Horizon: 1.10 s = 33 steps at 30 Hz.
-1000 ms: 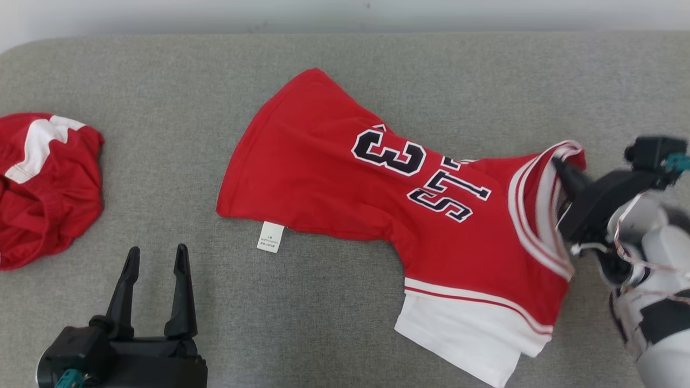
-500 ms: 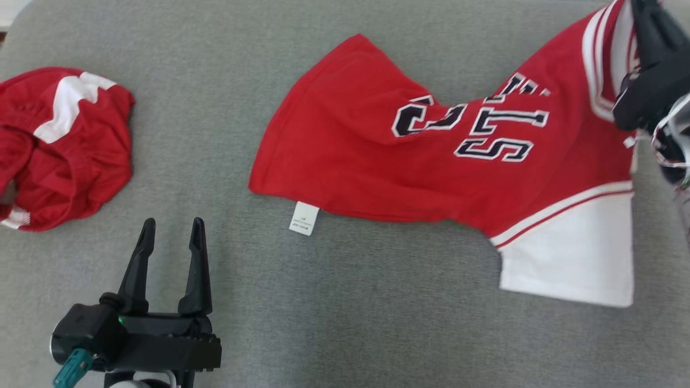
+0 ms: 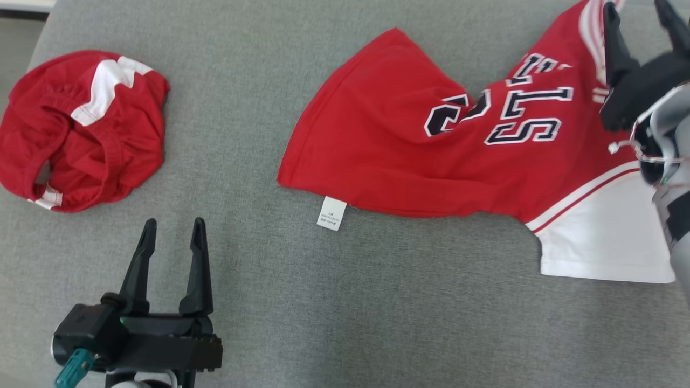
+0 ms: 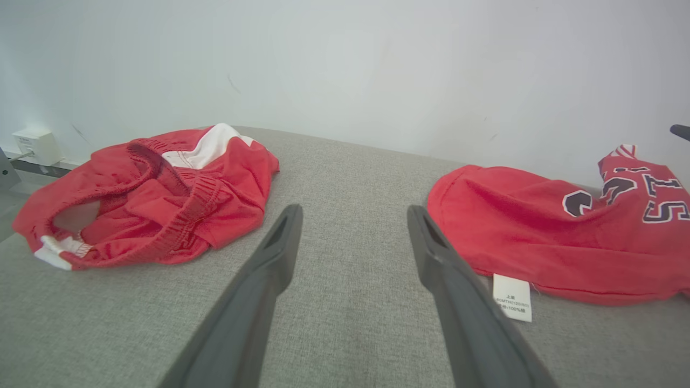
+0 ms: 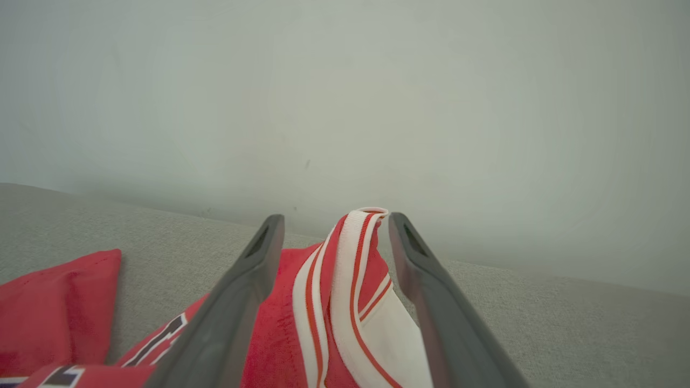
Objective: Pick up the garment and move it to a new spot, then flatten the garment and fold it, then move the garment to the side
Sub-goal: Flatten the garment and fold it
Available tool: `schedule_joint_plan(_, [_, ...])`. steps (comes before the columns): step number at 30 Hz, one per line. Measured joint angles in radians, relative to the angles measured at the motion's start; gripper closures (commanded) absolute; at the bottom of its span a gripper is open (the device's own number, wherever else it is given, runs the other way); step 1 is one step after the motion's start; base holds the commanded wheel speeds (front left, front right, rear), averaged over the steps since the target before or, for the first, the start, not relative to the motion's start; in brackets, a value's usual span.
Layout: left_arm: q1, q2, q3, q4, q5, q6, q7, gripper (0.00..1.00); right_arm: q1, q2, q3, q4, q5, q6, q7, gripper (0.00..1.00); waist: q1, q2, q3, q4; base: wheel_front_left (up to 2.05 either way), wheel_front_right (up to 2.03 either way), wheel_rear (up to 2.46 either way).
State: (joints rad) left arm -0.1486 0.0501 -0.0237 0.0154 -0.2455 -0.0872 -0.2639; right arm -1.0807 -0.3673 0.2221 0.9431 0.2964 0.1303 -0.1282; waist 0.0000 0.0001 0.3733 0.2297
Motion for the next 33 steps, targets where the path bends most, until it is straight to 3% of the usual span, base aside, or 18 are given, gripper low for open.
schedule_joint_plan(8, [0.043,0.0,0.043,0.006,0.02,0.008,0.0,0.0,0.151,0.018,-0.007,-0.017,0.073,0.0,-0.098,0.0,-0.0002,0.0,-0.068,-0.039,0.0,0.0,0.0])
schedule_joint_plan(16, [0.098,0.0,0.091,0.003,0.033,0.017,0.0,0.0,0.402,0.034,-0.016,-0.276,0.079,0.0,-0.133,0.0,-0.0002,-0.0001,-0.145,-0.121,0.0,0.0,0.0])
schedule_joint_plan(24, [0.123,0.0,0.113,0.02,0.058,0.016,0.0,0.0,0.654,0.089,-0.064,-0.529,-0.021,0.0,-0.134,0.0,-0.0003,-0.0001,-0.223,-0.199,0.0,0.0,0.0])
schedule_joint_plan(33, [0.17,0.0,0.107,0.035,0.077,0.016,0.0,0.0,0.896,0.2,-0.151,-0.63,-0.098,0.0,-0.136,0.0,-0.0003,-0.0002,-0.306,-0.24,0.0,0.0,0.0])
